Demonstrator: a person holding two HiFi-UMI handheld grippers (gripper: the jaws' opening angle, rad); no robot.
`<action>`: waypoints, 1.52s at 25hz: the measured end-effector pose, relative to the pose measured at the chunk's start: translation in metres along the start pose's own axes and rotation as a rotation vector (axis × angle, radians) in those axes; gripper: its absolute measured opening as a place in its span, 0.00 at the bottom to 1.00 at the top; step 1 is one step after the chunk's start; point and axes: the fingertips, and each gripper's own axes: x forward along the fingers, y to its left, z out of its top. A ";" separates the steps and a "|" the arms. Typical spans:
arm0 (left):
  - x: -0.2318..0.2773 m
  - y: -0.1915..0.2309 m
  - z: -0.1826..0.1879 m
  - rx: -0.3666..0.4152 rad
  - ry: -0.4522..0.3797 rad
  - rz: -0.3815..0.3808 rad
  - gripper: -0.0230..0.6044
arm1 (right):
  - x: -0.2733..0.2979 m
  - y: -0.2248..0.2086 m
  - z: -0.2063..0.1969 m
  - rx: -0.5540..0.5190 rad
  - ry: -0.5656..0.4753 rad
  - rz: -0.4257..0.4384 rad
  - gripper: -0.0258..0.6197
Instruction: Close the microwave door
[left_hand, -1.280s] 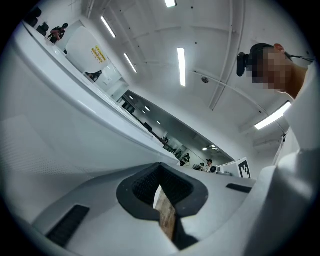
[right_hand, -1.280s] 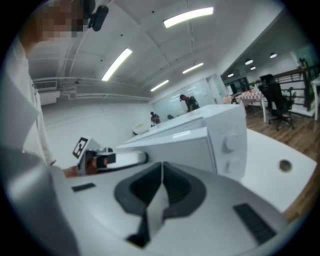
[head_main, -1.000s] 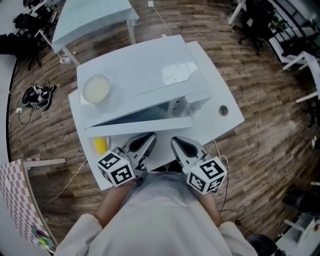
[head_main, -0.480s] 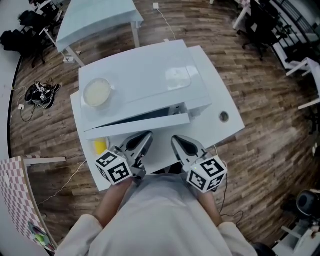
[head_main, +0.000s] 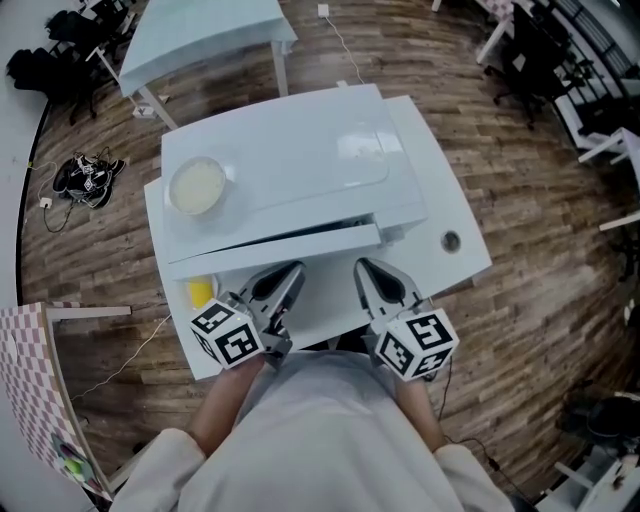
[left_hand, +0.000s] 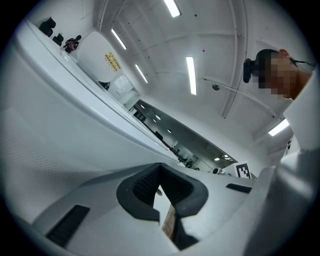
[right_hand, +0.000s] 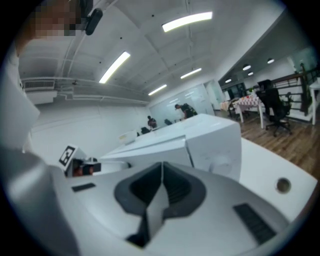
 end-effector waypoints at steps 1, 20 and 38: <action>0.000 0.000 0.001 -0.008 -0.002 -0.001 0.06 | 0.001 -0.003 0.003 0.004 -0.014 -0.015 0.08; 0.006 -0.002 0.005 -0.053 0.008 -0.027 0.06 | 0.013 -0.019 0.022 0.066 -0.075 -0.077 0.08; 0.010 -0.012 0.013 0.029 -0.020 -0.022 0.06 | 0.010 -0.005 0.019 -0.007 -0.044 -0.048 0.08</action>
